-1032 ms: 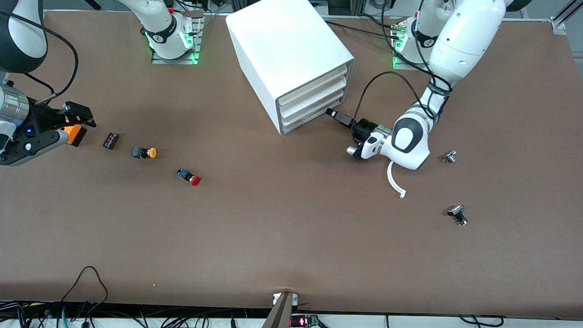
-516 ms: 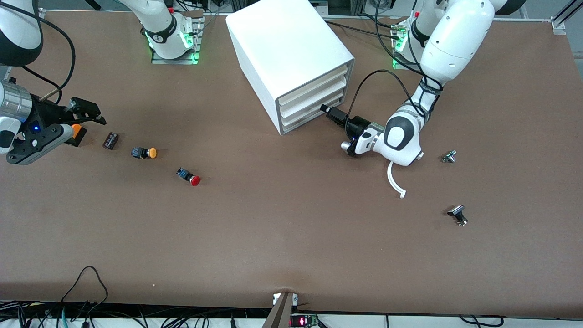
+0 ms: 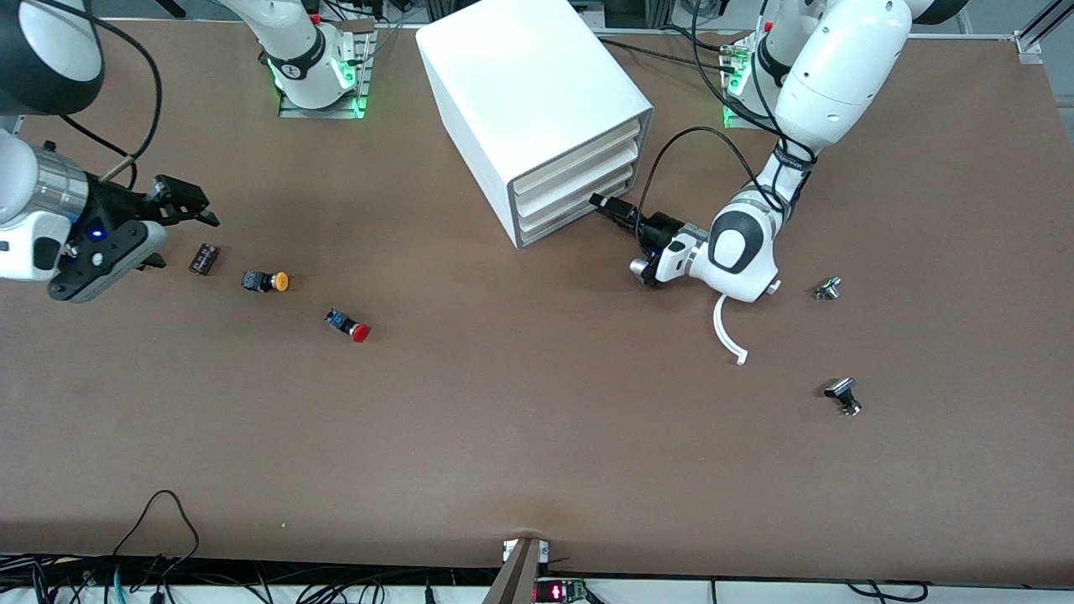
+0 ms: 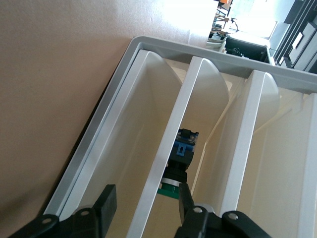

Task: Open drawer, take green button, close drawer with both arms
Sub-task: 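Reach the left gripper to the drawer handle and grasp it, then pull the drawer open with the left gripper while the right gripper approaches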

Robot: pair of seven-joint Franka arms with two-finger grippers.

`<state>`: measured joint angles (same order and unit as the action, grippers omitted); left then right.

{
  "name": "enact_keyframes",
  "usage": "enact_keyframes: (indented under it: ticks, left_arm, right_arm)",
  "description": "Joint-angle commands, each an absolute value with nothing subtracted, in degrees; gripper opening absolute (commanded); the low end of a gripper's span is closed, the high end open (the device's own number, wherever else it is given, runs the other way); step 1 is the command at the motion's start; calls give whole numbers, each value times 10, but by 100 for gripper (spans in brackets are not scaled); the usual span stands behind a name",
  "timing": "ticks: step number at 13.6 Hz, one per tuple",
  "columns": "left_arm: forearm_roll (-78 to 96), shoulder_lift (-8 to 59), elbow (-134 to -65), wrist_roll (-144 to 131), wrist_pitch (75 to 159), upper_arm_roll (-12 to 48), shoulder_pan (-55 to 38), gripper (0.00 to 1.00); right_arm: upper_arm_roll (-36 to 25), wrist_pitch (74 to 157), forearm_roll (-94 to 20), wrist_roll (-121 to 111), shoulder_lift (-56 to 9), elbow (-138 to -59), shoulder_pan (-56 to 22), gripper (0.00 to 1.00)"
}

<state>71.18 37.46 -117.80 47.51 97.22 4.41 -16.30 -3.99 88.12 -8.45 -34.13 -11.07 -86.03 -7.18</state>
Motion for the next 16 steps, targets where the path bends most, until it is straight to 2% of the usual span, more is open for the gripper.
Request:
enact_keyframes:
  ticks: [1, 7, 8, 10, 13, 16]
  left_arm:
    - [718, 332, -1226, 488, 1001, 52, -170, 59]
    - [717, 313, -1261, 490, 1011, 56, -172, 57]
    - [718, 312, -1266, 490, 1011, 57, -172, 50]
    - [718, 312, -1267, 511, 1012, 60, -172, 44]
    - [718, 312, -1271, 516, 1012, 68, -172, 37]
    - [718, 311, -1267, 516, 1012, 67, -171, 19]
  right_arm:
    - [-35, 883, -88, -342, -126, -853, -77, 100]
    - [-36, 918, -84, -341, -152, -853, -143, 100]
    - [-36, 925, -84, -341, -152, -853, -149, 100]
    - [-36, 940, -81, -338, -153, -853, -166, 100]
    - [-36, 954, -7, -298, -152, -853, -206, 100]
    - [-35, 978, -10, -297, -149, -850, -214, 100]
